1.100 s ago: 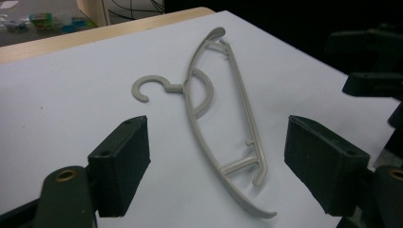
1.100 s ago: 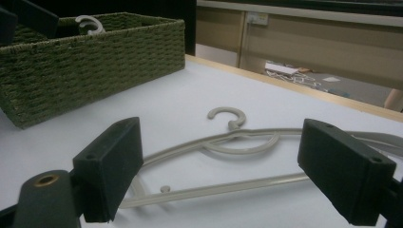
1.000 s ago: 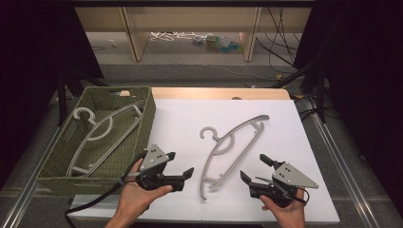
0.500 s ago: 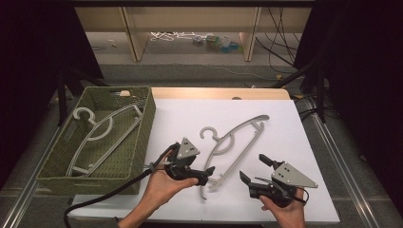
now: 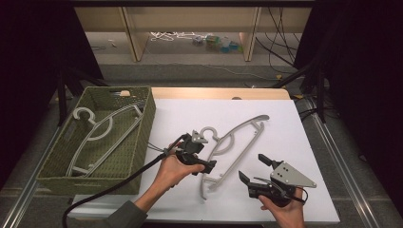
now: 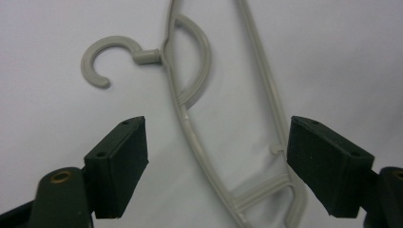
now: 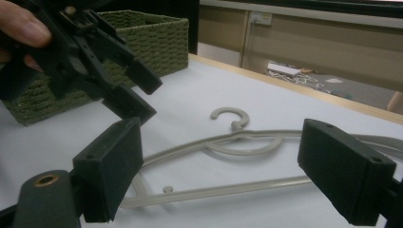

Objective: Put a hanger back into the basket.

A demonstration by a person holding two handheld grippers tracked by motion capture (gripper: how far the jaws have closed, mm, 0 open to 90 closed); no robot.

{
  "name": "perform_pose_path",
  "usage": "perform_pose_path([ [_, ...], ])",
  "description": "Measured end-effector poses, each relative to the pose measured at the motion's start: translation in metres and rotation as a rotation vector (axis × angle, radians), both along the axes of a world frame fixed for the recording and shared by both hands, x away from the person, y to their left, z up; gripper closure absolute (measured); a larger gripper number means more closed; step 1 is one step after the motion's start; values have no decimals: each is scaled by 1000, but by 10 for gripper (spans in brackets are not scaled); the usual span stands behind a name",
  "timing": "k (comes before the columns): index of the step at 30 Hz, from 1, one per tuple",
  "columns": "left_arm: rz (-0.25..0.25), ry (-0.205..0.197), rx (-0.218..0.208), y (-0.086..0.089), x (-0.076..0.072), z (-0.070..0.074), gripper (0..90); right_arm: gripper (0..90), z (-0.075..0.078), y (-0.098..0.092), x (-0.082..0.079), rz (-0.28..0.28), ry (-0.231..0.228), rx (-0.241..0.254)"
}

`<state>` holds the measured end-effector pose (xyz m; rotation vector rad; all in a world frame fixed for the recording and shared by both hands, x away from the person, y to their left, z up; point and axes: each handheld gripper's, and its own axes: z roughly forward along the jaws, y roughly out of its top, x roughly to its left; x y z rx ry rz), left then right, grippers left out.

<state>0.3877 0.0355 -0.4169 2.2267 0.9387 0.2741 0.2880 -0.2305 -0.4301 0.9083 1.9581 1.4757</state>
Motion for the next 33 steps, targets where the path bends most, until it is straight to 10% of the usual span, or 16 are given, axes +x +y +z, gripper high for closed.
perform_pose_path([
  [18, -1, 76, 209, -35, 38, -51, 323, 159, 1, 0, 0, 6, -2, -15],
  [33, -65, 106, 191, -32, 43, -53, 621, 160, 0, 2, 0, 8, 0, -14],
])
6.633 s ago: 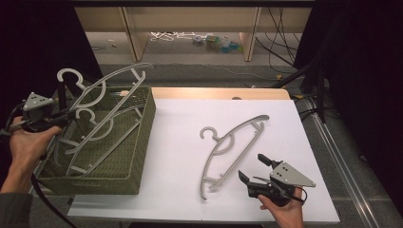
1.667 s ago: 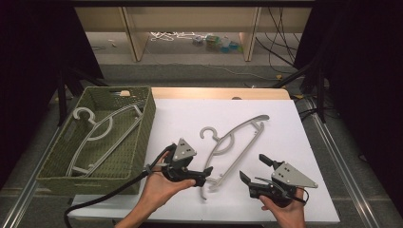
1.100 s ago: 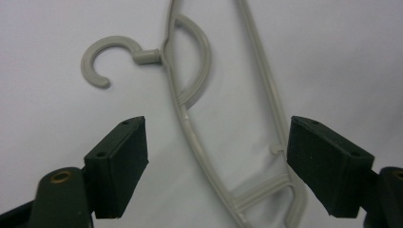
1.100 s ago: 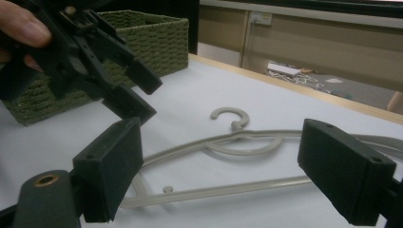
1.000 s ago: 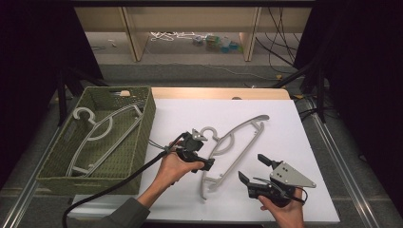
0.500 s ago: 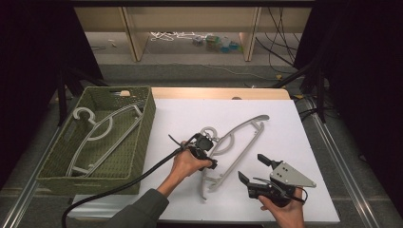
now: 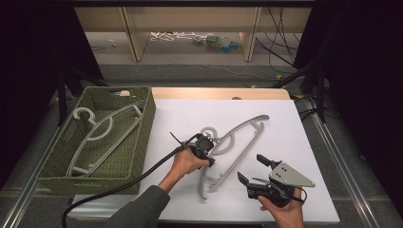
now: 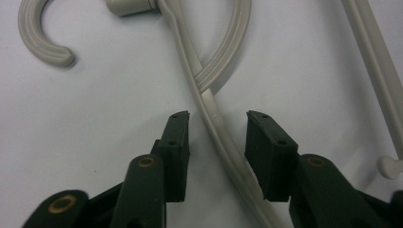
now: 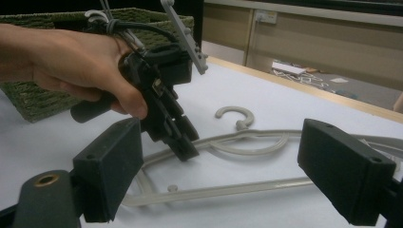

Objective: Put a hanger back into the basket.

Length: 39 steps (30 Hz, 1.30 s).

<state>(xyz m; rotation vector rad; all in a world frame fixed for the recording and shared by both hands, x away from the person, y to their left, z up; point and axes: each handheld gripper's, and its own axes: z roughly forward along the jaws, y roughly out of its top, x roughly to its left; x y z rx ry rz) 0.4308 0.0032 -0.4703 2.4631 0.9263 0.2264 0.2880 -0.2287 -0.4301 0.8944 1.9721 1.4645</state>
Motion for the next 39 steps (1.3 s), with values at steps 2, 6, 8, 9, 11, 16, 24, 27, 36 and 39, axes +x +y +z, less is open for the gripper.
perform_pose_path([
  [2, -4, 6, -3, 0, 0, 0, 654, 160, 0, 0, 0, 5, -1, 7],
  [6, 6, 13, -12, 0, 0, 0, 687, 160, 0, 0, 0, 0, 1, 2],
  [8, -4, 7, 0, 1, 0, 0, 690, 160, 0, 0, 0, 4, -1, 4],
  [9, -9, 9, 7, 1, 0, 1, 691, 161, 0, 1, 0, 7, 1, 9],
  [11, -22, 9, 21, 2, 0, 2, 695, 162, 0, 0, 0, 7, 0, 9],
  [16, -35, 17, 46, 4, -1, 4, 724, 161, 0, 0, 0, 7, -1, 9],
  [24, -56, 14, 44, 1, -4, 4, 813, 161, 0, 0, 0, 1, 2, 1],
  [27, -46, 19, 44, 1, -4, 3, 811, 162, 0, 0, 0, 4, 6, -2],
  [36, -68, -15, 62, 0, -7, 3, 813, 162, 0, 0, 1, 1, -21, -8],
  [39, -75, -32, 61, 1, -7, 3, 814, 162, 0, 0, 1, 1, -13, -4],
])
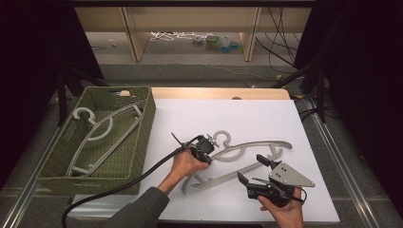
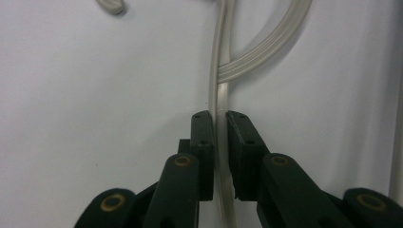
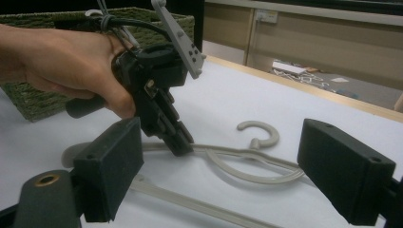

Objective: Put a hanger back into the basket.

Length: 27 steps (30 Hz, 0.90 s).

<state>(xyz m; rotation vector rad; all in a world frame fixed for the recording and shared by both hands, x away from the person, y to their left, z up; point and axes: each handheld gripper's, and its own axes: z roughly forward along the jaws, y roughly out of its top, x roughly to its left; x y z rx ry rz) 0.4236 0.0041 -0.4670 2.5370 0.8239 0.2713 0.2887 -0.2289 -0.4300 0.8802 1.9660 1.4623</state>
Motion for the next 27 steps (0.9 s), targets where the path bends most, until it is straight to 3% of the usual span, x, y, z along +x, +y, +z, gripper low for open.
perform_pose_path([
  [1, 4, -12, 3, 0, 0, 1, 814, 162, 0, 0, -1, 3, 19, 3],
  [4, 4, -37, -9, 2, 1, 4, 815, 162, 1, -1, -1, 1, 21, 1],
  [10, 14, -85, -94, 8, 2, 22, 819, 162, 1, -1, -1, 3, 18, 1],
  [13, 5, -109, -101, 13, -1, 34, 826, 162, 1, -1, 0, -1, 9, -1],
  [19, 3, -157, -106, 18, -3, 43, 828, 162, 0, 1, -1, 7, 15, 14],
  [21, 7, -152, -124, 18, -4, 44, 829, 162, 0, 0, -1, 1, 21, 4],
  [27, -4, -160, -103, 19, -4, 43, 829, 162, 0, 0, 0, 3, 15, 0],
])
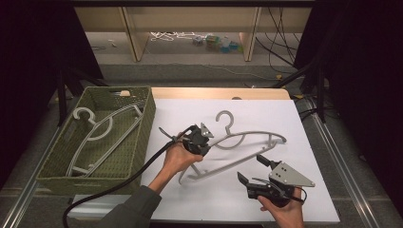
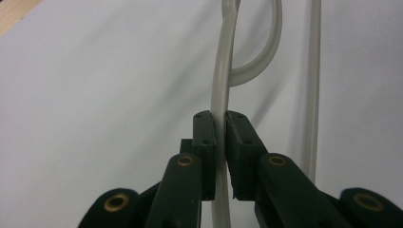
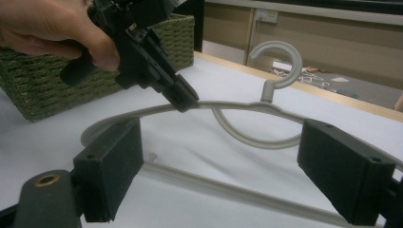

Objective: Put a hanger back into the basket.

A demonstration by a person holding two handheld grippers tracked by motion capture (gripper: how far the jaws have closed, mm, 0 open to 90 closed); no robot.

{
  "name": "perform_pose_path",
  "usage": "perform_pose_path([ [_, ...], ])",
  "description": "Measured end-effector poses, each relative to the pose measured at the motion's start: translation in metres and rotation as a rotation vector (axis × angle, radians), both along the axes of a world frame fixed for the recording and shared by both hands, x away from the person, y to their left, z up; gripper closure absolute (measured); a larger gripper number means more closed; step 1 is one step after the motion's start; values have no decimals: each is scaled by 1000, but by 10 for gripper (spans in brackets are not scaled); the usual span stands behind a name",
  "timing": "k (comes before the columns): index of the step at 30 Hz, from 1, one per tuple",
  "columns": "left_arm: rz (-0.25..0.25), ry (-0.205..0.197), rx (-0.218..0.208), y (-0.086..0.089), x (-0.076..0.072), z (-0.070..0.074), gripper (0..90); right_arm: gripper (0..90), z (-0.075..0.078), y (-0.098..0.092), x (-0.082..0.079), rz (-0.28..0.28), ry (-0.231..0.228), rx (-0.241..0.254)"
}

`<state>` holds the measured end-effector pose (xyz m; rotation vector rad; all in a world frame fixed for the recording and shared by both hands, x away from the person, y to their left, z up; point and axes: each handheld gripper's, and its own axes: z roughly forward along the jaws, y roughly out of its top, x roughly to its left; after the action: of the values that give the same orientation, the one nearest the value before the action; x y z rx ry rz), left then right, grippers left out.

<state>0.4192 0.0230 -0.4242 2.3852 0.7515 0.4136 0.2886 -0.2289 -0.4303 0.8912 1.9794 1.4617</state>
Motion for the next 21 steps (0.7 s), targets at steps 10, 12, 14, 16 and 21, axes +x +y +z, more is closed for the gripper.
perform_pose_path([
  [10, 9, 3, -8, -2, -2, -5, 829, 197, -7, -6, 54, -34, -4, -161],
  [12, 9, 3, -12, -2, -2, -5, 828, 219, -7, -11, 71, -42, 12, -175],
  [14, 8, 4, -11, -2, -1, -5, 829, 231, -7, -13, 85, -58, 8, -211],
  [16, 6, 4, -13, -3, -2, -5, 829, 246, -8, -15, 97, -72, 25, -256],
  [21, 3, -3, -18, -3, -4, -5, 829, 266, -16, -24, 123, -117, 30, -372],
])
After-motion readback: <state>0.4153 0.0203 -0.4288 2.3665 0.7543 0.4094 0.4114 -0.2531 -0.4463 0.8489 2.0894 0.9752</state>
